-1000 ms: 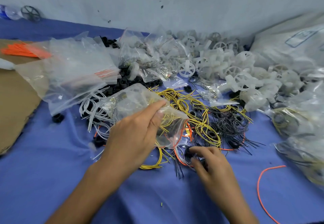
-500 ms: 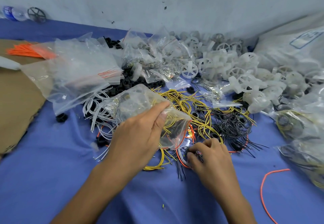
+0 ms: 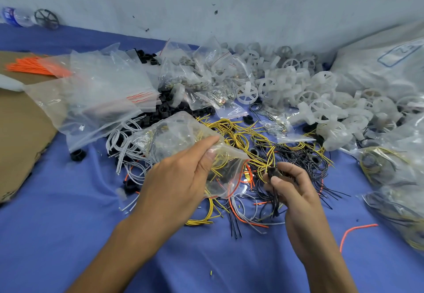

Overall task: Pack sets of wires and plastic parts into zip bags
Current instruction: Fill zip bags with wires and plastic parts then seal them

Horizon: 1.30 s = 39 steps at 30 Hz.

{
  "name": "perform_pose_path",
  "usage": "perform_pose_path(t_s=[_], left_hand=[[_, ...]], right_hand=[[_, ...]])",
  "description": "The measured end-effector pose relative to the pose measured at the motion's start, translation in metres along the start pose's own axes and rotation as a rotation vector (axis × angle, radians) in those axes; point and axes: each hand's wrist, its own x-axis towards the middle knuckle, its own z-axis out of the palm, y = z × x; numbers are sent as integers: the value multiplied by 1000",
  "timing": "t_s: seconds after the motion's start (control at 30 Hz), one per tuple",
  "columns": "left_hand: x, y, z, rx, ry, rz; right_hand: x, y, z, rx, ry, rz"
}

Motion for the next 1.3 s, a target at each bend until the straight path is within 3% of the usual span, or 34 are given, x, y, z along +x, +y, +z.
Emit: perform_pose_path(t_s=[0.23, 0.33, 0.4, 0.53, 0.67, 0.73, 0.87, 0.97, 1.07, 1.3], left_hand=[[-1, -1, 1, 5, 11, 7], [-2, -1, 1, 5, 14, 3], [-2, -1, 1, 5, 12, -1], [-1, 0, 0, -3, 10, -4], [-3, 0, -2, 4, 12, -3], [-4, 0, -4, 9, 10, -5], [-3, 0, -3, 16, -2, -7], [-4, 1, 0, 6, -20, -19], [-6, 3, 5, 13, -43, -20], [-14, 6, -3, 12, -80, -40]], right_hand=[[-1, -9, 0, -166, -60, -147], [4, -6, -4, -576, 41, -353], [8, -3, 0, -781, -3, -461], [21, 11, 21, -1071, -172, -512], [30, 23, 37, -1375, -177, -470], [32, 22, 35, -1248, -170, -459], [25, -3, 19, -556, -52, -332], [2, -23, 7, -138, -215, -151], [-21, -24, 15, -62, -427, -13], [-15, -12, 90, 84, -548, 19]])
